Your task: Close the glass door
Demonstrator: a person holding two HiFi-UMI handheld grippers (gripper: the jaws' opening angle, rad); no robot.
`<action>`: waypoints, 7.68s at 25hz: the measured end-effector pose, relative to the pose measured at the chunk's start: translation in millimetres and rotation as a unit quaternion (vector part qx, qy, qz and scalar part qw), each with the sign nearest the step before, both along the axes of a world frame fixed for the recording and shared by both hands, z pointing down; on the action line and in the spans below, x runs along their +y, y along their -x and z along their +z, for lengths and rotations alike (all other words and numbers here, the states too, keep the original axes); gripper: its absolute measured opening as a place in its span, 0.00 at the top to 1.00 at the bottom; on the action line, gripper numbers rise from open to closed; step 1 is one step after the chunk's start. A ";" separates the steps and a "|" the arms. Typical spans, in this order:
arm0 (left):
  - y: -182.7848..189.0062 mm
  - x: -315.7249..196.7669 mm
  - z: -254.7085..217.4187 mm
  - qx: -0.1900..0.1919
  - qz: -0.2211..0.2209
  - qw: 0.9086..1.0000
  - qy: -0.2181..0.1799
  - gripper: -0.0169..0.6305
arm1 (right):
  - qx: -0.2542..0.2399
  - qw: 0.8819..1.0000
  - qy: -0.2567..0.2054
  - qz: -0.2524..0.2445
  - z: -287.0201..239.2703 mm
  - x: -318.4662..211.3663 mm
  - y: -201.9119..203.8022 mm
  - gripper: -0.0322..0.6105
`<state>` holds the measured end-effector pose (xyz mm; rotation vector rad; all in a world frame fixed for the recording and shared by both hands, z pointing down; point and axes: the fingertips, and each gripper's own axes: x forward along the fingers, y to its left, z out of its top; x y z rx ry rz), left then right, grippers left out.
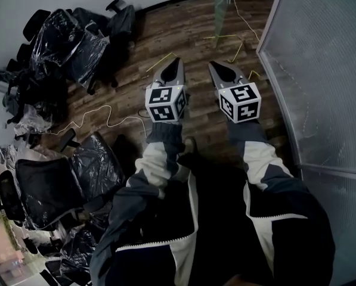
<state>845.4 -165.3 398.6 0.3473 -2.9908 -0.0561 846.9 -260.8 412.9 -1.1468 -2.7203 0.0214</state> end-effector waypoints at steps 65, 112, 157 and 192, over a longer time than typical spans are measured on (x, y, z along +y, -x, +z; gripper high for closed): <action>641.6 198.1 34.4 0.004 -0.001 1.000 -0.014 0.97 | -0.045 0.995 -0.089 0.031 22.7 156.2 679.3 0.94; 1213.4 239.2 24.4 0.017 0.235 0.972 -0.005 0.97 | -0.002 0.958 -0.094 0.273 25.0 188.3 1199.9 0.94; 993.2 -47.1 31.4 0.042 0.759 0.649 -0.030 0.97 | 0.238 0.549 -0.616 0.512 62.6 28.9 895.8 0.72; 976.9 -128.2 5.9 0.043 0.713 0.698 -0.048 0.97 | 0.222 0.511 -0.720 0.413 71.1 -205.2 899.5 0.74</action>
